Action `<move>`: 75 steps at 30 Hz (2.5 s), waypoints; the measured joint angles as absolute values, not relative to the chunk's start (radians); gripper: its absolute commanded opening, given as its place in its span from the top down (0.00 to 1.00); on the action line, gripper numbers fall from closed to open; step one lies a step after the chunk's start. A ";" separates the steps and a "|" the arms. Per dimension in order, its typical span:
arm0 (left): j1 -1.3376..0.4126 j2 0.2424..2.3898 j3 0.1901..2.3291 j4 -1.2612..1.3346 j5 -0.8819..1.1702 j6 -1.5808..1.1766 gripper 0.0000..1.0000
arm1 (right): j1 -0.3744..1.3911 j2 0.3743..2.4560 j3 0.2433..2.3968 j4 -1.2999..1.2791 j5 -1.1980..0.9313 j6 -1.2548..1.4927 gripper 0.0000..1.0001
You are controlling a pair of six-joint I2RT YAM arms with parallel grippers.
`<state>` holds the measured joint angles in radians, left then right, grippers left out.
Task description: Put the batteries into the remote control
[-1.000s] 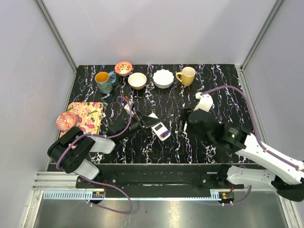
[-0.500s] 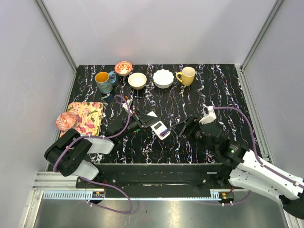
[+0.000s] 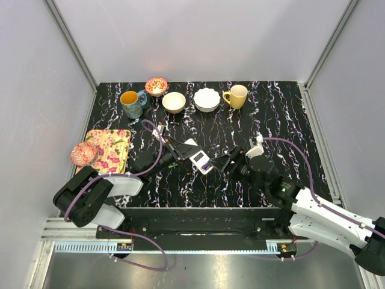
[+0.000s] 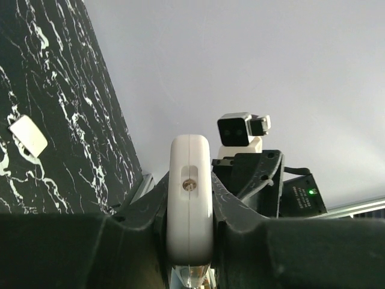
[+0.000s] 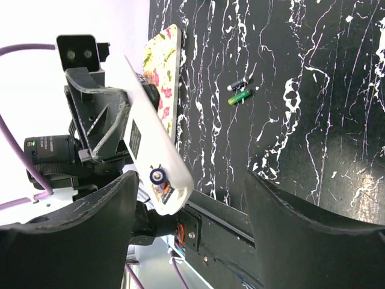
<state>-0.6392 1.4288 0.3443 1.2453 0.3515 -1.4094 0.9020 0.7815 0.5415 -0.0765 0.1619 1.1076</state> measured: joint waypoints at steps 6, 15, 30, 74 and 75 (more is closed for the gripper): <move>-0.632 1.398 0.337 1.250 0.336 -1.404 1.00 | 0.868 0.742 0.473 0.011 0.147 1.170 0.25; -0.629 1.396 0.323 1.250 0.323 -1.403 1.00 | 0.860 0.726 0.437 0.078 0.117 1.221 0.26; -0.629 1.387 0.316 1.251 0.306 -1.394 1.00 | 0.847 0.752 0.341 0.224 0.079 1.309 0.31; -0.629 1.374 0.305 1.251 0.286 -1.384 1.00 | 0.822 0.891 0.310 0.455 -0.006 1.422 0.35; -0.629 1.374 0.305 1.251 0.286 -1.385 1.00 | 0.822 0.894 0.309 0.460 -0.009 1.422 0.35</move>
<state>-0.6292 1.3735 0.3046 1.2507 0.2855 -1.3846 0.8223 0.8936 0.3092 0.4599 -0.0086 1.4223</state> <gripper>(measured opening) 0.260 0.650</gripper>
